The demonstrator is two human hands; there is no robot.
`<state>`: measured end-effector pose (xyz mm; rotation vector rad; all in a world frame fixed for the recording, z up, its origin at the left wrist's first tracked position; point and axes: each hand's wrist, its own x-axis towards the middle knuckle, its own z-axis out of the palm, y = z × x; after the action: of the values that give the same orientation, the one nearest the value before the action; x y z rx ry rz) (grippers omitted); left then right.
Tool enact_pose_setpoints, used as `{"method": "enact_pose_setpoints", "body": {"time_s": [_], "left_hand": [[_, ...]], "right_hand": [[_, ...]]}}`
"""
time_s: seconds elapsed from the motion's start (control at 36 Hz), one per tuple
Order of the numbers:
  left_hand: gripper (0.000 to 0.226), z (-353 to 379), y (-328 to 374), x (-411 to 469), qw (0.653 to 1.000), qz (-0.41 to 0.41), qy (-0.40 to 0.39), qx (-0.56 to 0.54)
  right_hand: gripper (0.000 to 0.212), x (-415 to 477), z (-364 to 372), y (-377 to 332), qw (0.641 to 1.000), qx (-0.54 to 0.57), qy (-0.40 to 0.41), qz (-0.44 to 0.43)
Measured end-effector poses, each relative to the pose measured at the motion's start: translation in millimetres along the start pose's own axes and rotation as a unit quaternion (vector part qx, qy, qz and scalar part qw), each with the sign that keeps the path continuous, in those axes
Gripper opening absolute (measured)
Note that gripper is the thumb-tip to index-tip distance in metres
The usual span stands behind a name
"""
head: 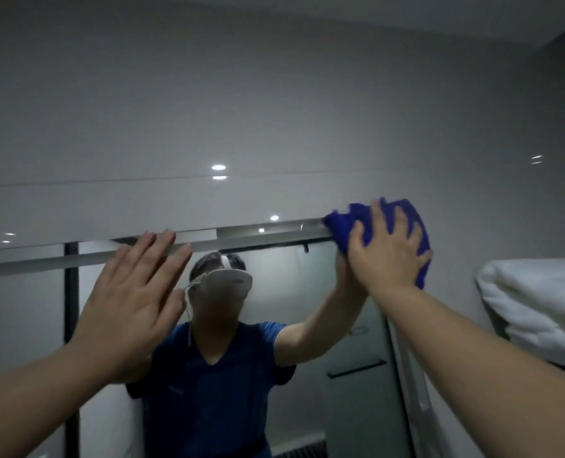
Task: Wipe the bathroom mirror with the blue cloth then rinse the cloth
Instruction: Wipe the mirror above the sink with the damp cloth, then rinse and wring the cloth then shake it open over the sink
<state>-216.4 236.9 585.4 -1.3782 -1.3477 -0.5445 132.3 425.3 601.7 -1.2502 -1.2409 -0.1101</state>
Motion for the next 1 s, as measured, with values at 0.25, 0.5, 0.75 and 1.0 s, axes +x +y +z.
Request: {"method": "enact_pose_setpoints", "body": {"time_s": [0.25,0.5,0.75,1.0], "left_hand": [[0.07,2,9,0,0.999,-0.005,0.04,0.021],[0.064,7,7,-6,0.997,0.011,0.077,0.014],[0.064,-8,13,-14,1.0,-0.013,0.008,-0.016],[0.046,-47,99,-150,0.931,-0.057,-0.152,-0.326]], "right_hand": [[0.06,-66,39,-17,0.992,0.028,0.105,0.068],[0.055,-242,89,-83,0.921,0.029,0.061,-0.383],[0.02,-316,91,17,0.872,0.031,-0.021,-0.487],[0.024,-434,13,98,0.911,0.198,-0.363,0.014]]}}
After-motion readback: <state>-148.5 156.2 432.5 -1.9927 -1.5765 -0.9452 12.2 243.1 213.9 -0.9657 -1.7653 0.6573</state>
